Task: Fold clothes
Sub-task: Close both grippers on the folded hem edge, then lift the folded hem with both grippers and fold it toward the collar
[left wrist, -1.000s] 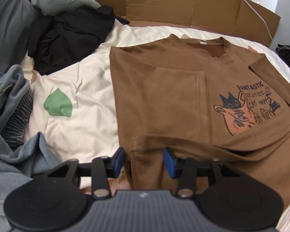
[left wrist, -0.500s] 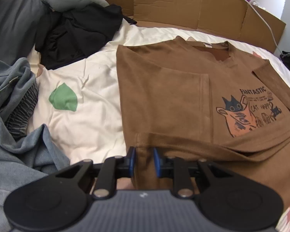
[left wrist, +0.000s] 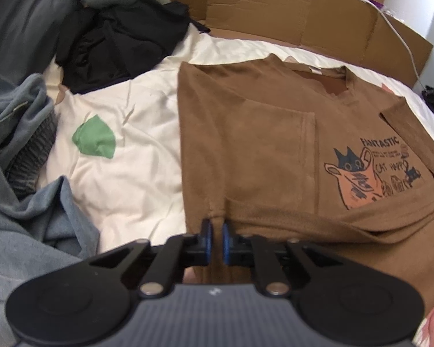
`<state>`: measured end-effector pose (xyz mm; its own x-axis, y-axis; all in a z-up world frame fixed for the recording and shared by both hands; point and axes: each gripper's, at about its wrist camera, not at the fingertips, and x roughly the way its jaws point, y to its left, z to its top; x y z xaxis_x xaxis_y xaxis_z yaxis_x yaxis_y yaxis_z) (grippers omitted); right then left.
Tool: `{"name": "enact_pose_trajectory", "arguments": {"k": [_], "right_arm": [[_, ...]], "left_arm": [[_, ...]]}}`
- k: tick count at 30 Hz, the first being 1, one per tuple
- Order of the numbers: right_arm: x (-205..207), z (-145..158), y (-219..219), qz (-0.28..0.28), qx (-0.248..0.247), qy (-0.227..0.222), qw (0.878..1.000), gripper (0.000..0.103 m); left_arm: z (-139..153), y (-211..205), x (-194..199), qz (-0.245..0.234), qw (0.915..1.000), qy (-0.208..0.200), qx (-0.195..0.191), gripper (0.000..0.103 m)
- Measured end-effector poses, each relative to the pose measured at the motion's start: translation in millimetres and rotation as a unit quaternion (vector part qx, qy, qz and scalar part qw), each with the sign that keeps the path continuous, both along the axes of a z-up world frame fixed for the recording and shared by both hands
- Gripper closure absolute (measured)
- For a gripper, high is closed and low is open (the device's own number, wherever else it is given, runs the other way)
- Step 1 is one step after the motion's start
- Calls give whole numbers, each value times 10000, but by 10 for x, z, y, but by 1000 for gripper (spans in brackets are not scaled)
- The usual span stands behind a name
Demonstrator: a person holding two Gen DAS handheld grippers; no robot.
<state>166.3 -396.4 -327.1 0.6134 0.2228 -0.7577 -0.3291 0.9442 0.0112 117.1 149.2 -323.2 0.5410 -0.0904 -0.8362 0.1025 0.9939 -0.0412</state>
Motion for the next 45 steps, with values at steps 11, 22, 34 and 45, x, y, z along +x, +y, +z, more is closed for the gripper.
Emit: {"name": "enact_pose_trajectory", "arguments": {"k": [11,22,34,45], "right_arm": [[52,-11,-176,-471,415,104,9980,99],[146,-71,-167,-450,589,254,9969,98],[-19,160,-262,-932,675,5,9934,100],[-462,546,-279,-1390,818,-629,9849,100]], "left_arm": [[-73,113,38,413,9986,127,-310,94],[-151,175,138,516,9963,309,-607,94],[-5,294,69,859,9919,238,-904,98],[593,350,-297,904,9899,-521,-959,99]]}}
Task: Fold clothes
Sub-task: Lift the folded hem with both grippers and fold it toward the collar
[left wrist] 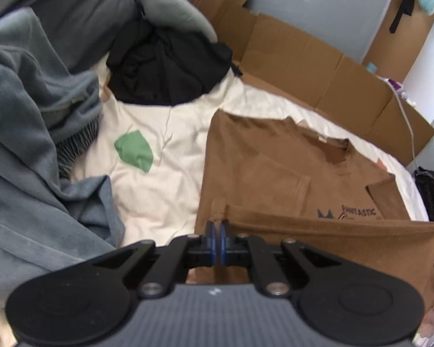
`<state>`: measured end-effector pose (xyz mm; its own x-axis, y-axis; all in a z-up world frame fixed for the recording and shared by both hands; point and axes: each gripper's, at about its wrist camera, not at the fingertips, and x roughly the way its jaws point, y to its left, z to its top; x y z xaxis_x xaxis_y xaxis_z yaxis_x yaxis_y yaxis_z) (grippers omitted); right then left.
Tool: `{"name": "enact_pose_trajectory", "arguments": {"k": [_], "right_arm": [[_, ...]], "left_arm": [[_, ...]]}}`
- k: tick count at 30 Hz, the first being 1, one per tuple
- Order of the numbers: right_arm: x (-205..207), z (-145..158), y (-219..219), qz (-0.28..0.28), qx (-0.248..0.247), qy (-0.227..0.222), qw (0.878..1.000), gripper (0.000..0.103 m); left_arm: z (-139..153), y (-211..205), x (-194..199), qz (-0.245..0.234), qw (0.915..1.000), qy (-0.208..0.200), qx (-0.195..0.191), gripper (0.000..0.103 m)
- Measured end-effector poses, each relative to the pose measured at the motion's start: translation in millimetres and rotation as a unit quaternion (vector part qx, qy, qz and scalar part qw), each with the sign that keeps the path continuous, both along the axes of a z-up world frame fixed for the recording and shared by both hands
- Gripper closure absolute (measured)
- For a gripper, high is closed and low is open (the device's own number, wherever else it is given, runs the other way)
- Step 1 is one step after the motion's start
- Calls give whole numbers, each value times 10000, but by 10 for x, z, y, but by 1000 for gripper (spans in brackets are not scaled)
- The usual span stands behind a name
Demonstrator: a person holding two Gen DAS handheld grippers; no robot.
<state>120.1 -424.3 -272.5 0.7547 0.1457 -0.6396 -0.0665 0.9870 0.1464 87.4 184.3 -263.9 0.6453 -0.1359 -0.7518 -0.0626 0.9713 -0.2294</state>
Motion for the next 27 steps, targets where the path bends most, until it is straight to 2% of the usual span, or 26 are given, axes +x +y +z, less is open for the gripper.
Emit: {"name": "enact_pose_trajectory", "arguments": {"k": [11,22,27], "right_arm": [[-88,415,19,-204,91,-496,9985,100],[205,726,107,-272,77,-889,9956,100],[427,825,83,-188,-44,-928,9955,100]], "left_arm": [[391,-47,-55,165,9984,-534,-70,100],[663,-10,414,195,9959,-873,-165,100],[757,-27,698,-74,9952,-971,38,100]]}}
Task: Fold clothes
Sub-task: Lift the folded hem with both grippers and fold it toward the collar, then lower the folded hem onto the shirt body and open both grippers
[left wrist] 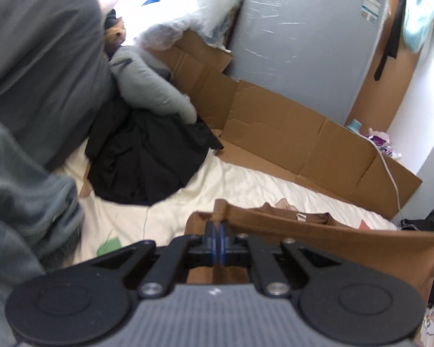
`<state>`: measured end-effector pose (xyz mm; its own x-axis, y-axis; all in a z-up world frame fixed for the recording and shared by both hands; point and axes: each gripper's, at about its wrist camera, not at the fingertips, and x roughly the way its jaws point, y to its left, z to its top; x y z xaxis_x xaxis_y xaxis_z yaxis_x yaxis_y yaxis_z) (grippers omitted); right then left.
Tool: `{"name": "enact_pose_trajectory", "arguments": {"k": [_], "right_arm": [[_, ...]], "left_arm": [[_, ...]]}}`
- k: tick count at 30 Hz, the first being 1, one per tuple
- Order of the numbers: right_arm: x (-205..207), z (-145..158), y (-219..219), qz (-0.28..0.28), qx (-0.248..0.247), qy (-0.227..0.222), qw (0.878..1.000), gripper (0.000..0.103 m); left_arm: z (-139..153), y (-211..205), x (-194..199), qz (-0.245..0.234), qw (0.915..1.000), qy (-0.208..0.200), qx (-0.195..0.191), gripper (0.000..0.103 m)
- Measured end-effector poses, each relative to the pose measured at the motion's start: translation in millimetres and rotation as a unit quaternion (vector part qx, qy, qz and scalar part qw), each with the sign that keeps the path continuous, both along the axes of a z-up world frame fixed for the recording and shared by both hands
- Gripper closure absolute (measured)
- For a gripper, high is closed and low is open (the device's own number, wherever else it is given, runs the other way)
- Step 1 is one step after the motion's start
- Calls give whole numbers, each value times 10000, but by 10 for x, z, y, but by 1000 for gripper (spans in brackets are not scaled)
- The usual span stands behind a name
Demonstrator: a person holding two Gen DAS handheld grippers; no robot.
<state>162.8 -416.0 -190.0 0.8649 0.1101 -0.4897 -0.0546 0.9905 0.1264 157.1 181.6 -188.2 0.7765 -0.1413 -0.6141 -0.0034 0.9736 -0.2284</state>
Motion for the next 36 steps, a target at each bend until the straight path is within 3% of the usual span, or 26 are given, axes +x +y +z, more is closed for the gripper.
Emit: {"name": "enact_pose_trajectory", "arguments": {"k": [15,26,36], "right_arm": [[691,-11,-31,3,5,65,10000,100],[1130,-501,-25,2,-97,623,9980,100],[1718,-882,83,52,-217,1150,9931,100]], "left_arm": [[-11,14,667,-165,9995,55,269,100],[-473,-52,1177,-188,9973,455,539,100],[-773,-2,1604,244,9958,733,487,101]]}}
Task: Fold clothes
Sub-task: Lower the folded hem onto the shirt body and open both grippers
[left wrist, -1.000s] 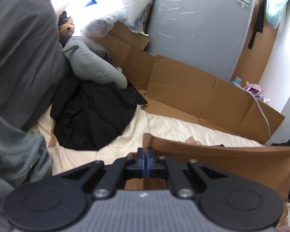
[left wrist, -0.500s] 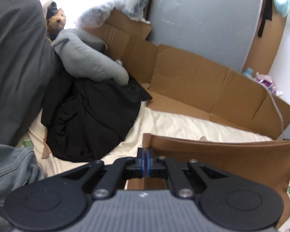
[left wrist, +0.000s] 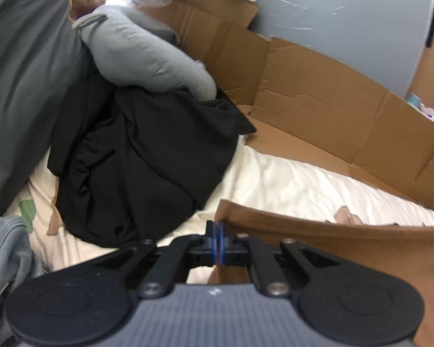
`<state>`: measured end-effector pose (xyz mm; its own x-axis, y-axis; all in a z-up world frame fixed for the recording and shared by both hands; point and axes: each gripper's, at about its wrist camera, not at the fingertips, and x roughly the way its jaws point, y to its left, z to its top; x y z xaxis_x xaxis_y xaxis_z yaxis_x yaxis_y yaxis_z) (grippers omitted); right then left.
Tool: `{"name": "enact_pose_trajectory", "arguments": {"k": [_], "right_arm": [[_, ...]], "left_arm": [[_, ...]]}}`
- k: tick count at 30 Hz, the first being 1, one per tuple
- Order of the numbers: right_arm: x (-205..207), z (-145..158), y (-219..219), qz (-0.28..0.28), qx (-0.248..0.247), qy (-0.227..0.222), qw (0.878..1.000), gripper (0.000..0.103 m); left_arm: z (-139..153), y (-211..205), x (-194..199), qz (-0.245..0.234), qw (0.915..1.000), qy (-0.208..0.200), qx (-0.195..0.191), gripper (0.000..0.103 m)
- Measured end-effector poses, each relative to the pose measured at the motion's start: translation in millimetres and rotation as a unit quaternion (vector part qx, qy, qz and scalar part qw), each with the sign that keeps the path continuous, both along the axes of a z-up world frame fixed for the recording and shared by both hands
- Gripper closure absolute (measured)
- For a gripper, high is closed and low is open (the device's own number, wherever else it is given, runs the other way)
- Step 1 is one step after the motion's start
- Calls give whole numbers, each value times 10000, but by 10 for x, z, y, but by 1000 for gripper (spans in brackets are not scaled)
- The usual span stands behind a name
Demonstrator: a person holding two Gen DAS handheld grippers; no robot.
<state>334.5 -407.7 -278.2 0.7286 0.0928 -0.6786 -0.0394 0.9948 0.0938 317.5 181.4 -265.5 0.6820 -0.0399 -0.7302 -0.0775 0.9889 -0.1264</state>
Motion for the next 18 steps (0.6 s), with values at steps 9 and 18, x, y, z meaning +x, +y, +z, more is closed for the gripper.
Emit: {"name": "enact_pose_trajectory", "arguments": {"k": [9,18], "right_arm": [[430,-149,137,-37,-347,319,9989,100],[620,-427,210,7,-523,660,9964,100]], "left_arm": [[-169,-94,351,-101,9988,262,399,101],[-547,-144,435,-144,9943,719,777,101]]}}
